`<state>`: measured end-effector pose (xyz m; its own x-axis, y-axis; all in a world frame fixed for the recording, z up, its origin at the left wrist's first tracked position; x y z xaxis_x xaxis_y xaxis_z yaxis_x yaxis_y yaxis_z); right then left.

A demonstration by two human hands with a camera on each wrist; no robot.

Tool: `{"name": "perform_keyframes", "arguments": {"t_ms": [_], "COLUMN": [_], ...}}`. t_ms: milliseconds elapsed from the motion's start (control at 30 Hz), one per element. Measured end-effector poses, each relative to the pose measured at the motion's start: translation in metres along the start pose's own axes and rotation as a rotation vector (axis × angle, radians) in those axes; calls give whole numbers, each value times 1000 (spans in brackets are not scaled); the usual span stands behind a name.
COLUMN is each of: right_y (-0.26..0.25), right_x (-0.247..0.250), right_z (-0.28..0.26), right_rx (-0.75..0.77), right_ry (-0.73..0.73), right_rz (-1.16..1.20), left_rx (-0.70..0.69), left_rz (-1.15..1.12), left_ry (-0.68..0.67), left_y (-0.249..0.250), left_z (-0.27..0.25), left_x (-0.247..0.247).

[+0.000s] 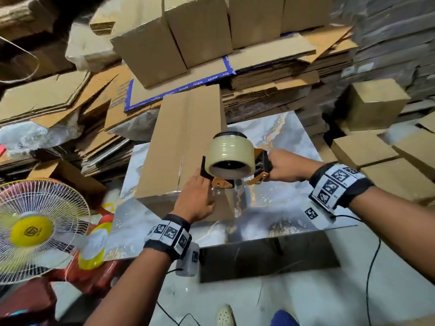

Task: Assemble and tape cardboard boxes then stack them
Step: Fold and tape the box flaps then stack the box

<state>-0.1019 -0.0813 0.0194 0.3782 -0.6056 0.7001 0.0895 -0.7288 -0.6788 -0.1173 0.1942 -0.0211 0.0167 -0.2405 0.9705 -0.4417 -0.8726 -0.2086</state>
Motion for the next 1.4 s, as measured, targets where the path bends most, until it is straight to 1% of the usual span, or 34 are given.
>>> {"name": "perform_keyframes", "arguments": {"t_ms": [100,200,267,333,367,433,533,567,633,733,833,900,933,1000,1100,1167,1200,1300,1333,1400], "right_y": [12,25,25,26,30,40,63,71,94,124,137,146,150,155,164,173,172,148,138,121], "right_x": [4,5,-5,-23,-30,-36,-41,-47,-69,-102,-127,-139,-144,-151,-161,-169,-166,-137,-127,-112], "right_z": [-16,-30,-26,-15,-8,-3,-11,-15,-18,-7,9,16,17,17,16,20,19,2,-4,-12], "right_rx": [-59,-114,-142,-176,-203,-230,-354,-389,-450,-570,-698,-734,-743,-735,-796,-823,-834,-851,-855,-849], "right_ry": [-10,6,-7,-60,-71,-72,-80,-79,-63,46,98,143,160,192,306,332,326,372,411,549], "right_rz": [-25,45,78,178,268,337,249,272,450,858,1246,1432,1480,1486,1434,1376,1273,791,695,595], "left_rx": [12,-1,5,12,14,9,6,6,4,12,7,0,4,17,34,44,41,8,-5,-31], "left_rz": [6,34,42,33,23,-3,-18,-24,-39,-56,-44,-42,-47,-61,-59,-45,-35,-16,-21,-24], "left_ry": [-49,-53,-57,-72,-77,-72,-48,-36,-1,10,11,29,32,37,30,33,38,48,54,57], "left_y": [-4,0,2,1,0,-2,-2,-3,-3,-2,-5,-7,-7,-6,-4,-3,-3,-1,-1,-2], "left_z": [-2,0,2,1,2,3,2,1,2,4,5,5,5,4,5,4,4,2,1,1], "left_x": [-2,-3,-3,-4,-4,-5,-9,-10,-12,-16,-22,-24,-24,-24,-24,-23,-22,-21,-21,-21]}}
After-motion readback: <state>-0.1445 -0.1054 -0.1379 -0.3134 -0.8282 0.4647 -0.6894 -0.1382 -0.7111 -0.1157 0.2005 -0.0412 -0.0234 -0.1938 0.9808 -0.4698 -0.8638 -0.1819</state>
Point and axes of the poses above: each hand's wrist, its own z-axis towards the middle knuckle, its own x-axis out of the back of the hand, y = z × x, the point moved 1 cm from there along z, towards the middle knuckle, and after that the axes turned 12 degrees about z, right-handed, at the moved point
